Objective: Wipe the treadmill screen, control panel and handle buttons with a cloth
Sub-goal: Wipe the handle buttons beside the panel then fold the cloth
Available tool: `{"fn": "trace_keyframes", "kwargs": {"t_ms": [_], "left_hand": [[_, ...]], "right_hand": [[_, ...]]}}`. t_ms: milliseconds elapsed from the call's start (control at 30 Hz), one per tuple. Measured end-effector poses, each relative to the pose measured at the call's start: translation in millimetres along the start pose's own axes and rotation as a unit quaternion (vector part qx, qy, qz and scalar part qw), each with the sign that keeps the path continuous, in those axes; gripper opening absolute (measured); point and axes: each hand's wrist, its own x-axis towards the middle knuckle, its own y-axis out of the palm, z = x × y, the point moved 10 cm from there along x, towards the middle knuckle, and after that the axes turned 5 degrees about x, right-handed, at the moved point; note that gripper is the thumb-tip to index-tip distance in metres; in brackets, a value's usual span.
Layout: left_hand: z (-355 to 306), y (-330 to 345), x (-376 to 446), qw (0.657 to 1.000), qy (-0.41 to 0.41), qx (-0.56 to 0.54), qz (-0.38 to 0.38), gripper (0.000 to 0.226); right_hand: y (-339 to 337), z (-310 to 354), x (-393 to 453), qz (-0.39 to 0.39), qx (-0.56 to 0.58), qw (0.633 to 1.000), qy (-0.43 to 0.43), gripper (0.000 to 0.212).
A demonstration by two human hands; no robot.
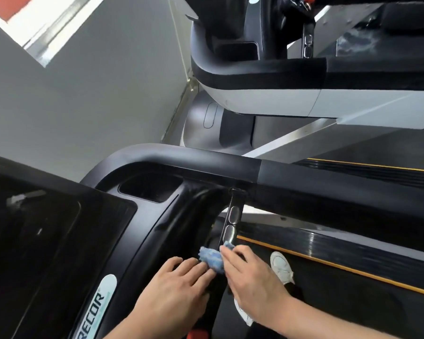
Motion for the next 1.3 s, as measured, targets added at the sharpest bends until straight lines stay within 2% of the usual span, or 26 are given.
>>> {"fn": "trace_keyframes", "kwargs": {"t_ms": [67,100,200,233,267,333,400,500,567,633,767,833,867,933,967,1000,1100,1133,1267,1300], "left_hand": [[2,5,-15,1.000,-0.003,0.019,0.008,0.054],[3,7,-20,0.999,-0.001,0.030,0.021,0.058],[1,7,-31,0.999,-0.008,0.036,0.040,0.061],[1,4,-35,0.999,-0.019,0.028,0.032,0.059],[2,-1,-41,0.999,-0.034,0.015,0.016,0.054],[7,-10,-56,0.996,-0.071,-0.030,-0.040,0.044],[13,-19,-74,0.984,-0.109,-0.099,-0.097,0.045],[16,-28,-99,0.957,-0.171,-0.171,-0.159,0.047],[14,-29,-108,0.943,-0.208,-0.189,-0.179,0.042],[14,-32,-110,0.928,-0.239,-0.213,-0.192,0.038],[23,-39,-112,0.886,-0.329,-0.270,-0.186,0.042],[27,-40,-112,0.870,-0.356,-0.289,-0.179,0.041],[29,-42,-113,0.863,-0.364,-0.298,-0.183,0.040],[33,-48,-116,0.838,-0.390,-0.336,-0.180,0.038],[36,-51,-118,0.819,-0.406,-0.364,-0.178,0.038],[39,-54,-121,0.794,-0.422,-0.398,-0.181,0.037],[47,-70,-131,0.704,-0.451,-0.504,-0.218,0.037],[50,-76,-135,0.684,-0.455,-0.522,-0.228,0.039],[65,-95,-155,0.651,-0.475,-0.526,-0.273,0.052],[67,-99,-162,0.632,-0.486,-0.530,-0.288,0.052]], "right_hand": [[-4,-11,17,-0.002,-0.037,0.999,-0.030,0.040],[-7,-27,34,-0.001,-0.051,0.999,-0.011,0.037],[-33,-86,74,-0.032,-0.077,0.986,0.145,0.015],[-35,-88,77,-0.034,-0.094,0.983,0.156,0.014],[-28,-80,73,-0.018,-0.105,0.985,0.137,0.014],[-1,-37,48,0.037,-0.109,0.993,0.040,0.033],[17,4,11,0.061,-0.063,0.996,-0.013,0.042],[18,7,-8,0.021,0.053,0.997,0.060,0.042],[9,2,1,-0.005,0.080,0.992,0.096,0.035],[3,6,17,0.028,0.100,0.989,0.110,0.027],[7,16,50,0.137,0.169,0.966,0.142,0.027],[-4,25,68,0.164,0.248,0.939,0.171,0.021],[-9,31,75,0.168,0.313,0.915,0.193,0.025],[-16,46,83,0.170,0.458,0.840,0.236,0.030],[-15,53,85,0.172,0.517,0.798,0.256,0.022],[-16,61,87,0.170,0.551,0.771,0.271,0.015],[-21,89,99,0.171,0.576,0.754,0.266,0.016],[-22,98,104,0.178,0.574,0.756,0.258,0.019],[-29,143,127,0.211,0.575,0.762,0.210,0.043],[-28,157,131,0.229,0.576,0.760,0.196,0.044]]}}
